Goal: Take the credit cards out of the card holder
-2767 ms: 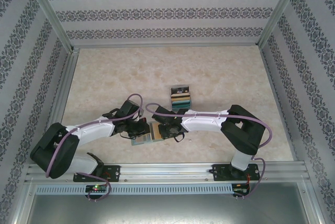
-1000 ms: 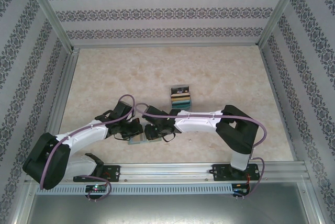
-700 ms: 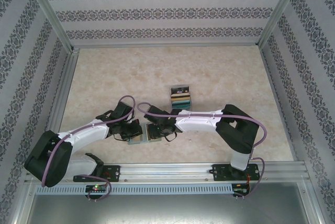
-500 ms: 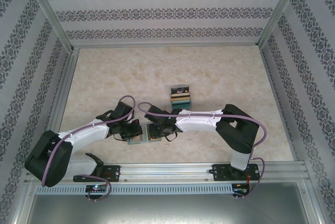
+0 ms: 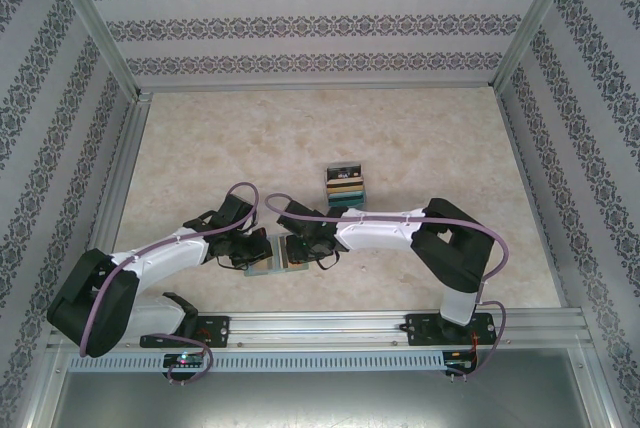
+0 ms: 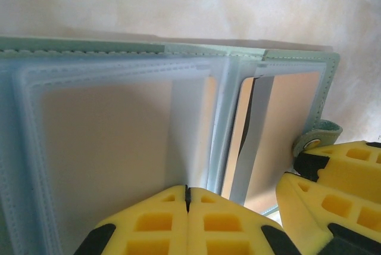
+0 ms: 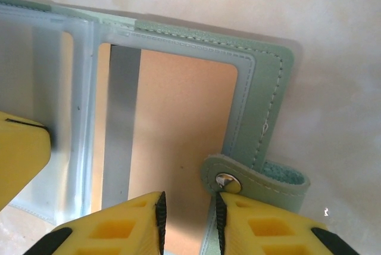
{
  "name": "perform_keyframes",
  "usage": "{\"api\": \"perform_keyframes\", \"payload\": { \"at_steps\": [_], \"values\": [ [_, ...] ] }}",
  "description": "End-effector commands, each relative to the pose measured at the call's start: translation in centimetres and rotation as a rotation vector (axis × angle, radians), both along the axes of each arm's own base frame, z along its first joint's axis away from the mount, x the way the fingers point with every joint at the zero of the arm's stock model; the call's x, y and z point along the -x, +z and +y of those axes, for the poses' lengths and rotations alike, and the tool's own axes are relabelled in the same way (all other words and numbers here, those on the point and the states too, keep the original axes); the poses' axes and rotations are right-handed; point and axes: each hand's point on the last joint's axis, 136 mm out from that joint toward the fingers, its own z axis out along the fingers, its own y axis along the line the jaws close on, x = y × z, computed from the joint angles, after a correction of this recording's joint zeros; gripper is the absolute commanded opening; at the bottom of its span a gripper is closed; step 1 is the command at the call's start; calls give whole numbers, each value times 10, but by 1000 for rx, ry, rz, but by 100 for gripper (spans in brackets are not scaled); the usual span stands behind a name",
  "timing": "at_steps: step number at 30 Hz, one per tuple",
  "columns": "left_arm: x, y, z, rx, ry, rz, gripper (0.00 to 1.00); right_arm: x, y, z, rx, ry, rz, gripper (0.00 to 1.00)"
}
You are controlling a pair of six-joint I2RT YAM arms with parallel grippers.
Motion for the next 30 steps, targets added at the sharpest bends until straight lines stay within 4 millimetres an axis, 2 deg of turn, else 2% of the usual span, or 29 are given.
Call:
{"api": "perform_keyframes", "payload": {
  "at_steps": [1,17,24,30],
  "values": [
    [7,-10,9,-39,6,38,0,4,-17,-7,38,-12,50,32],
    [7,-13,7,-25,3,45,0,8,-4,29,-110,81,70,31],
    [7,-12,7,-33,2,46,0,7,-6,27,-96,77,71,30],
    [2,-3,4,-11,2,16,0,8,-10,25,-83,74,78,29]
  ]
}}
